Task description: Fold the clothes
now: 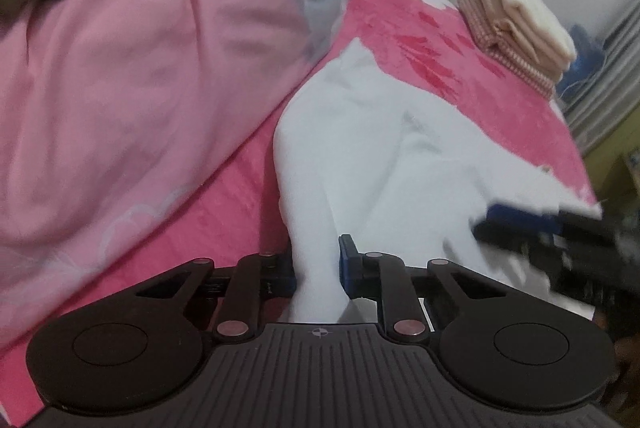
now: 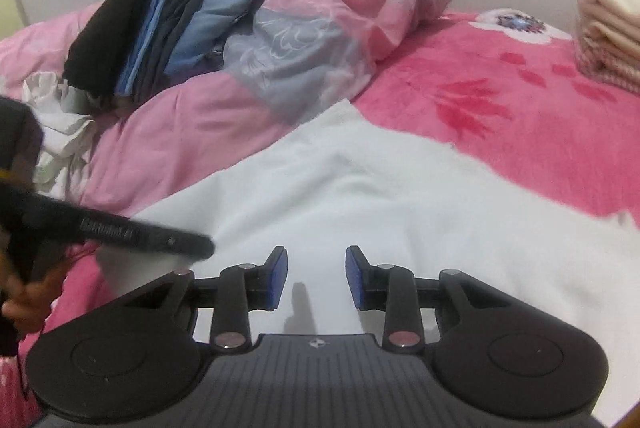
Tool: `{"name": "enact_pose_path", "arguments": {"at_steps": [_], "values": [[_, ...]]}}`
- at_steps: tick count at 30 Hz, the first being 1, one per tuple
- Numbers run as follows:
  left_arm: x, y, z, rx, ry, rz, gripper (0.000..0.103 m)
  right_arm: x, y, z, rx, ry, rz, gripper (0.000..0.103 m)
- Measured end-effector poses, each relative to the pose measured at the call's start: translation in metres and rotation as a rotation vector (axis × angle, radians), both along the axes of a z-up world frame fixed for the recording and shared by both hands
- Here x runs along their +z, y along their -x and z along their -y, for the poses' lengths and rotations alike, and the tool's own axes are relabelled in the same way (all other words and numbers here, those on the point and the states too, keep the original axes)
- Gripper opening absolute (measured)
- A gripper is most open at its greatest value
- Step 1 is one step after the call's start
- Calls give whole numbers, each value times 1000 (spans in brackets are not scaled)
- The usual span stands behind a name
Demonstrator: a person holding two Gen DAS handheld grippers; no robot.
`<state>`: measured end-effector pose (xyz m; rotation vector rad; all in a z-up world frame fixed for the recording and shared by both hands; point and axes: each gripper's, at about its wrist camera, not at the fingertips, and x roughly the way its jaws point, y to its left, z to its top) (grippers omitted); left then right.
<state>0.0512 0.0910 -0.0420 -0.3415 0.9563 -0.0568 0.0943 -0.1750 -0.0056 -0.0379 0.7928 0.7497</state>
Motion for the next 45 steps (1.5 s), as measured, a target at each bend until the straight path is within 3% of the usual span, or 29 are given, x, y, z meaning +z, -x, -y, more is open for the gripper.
{"name": "enact_pose_path", "arguments": {"at_steps": [7,9,11,15,21,23,25,27,28,31,36,40,45], "values": [[-4,1,-6,35,14,-9,18,-18,-32,-66,115,87,41,28],[-6,0,-7,40,28,-17,19,-27,-45,-82,113,104,51,27],[-6,-2,-8,32,33,-26,20,-24,-59,-85,70,59,67,27],[-6,-5,-10,14,44,-36,21,-7,-83,-53,-75,-107,-24,28],[-8,-2,-8,10,39,-19,22,-4,-82,26,-147,-286,-324,28],[-7,-2,-7,9,30,-17,22,-15,-74,43,-142,-298,-377,28],[-7,-3,-6,13,28,-21,23,-28,-65,51,-185,-229,-388,28],[-6,-4,-6,16,29,-24,23,-40,-60,63,-251,-180,-388,19],[-6,-4,-6,21,31,-24,23,-40,-56,71,-277,-204,-387,17],[-7,-1,-6,48,35,-14,23,-31,-37,83,-341,-254,-374,19],[-4,0,-2,67,17,-1,19,-24,-3,65,-189,-271,-420,20],[4,1,8,31,-41,18,14,-21,19,43,-139,-152,-334,20],[14,6,24,-14,-120,69,12,-20,35,24,-92,29,-148,20]]}}
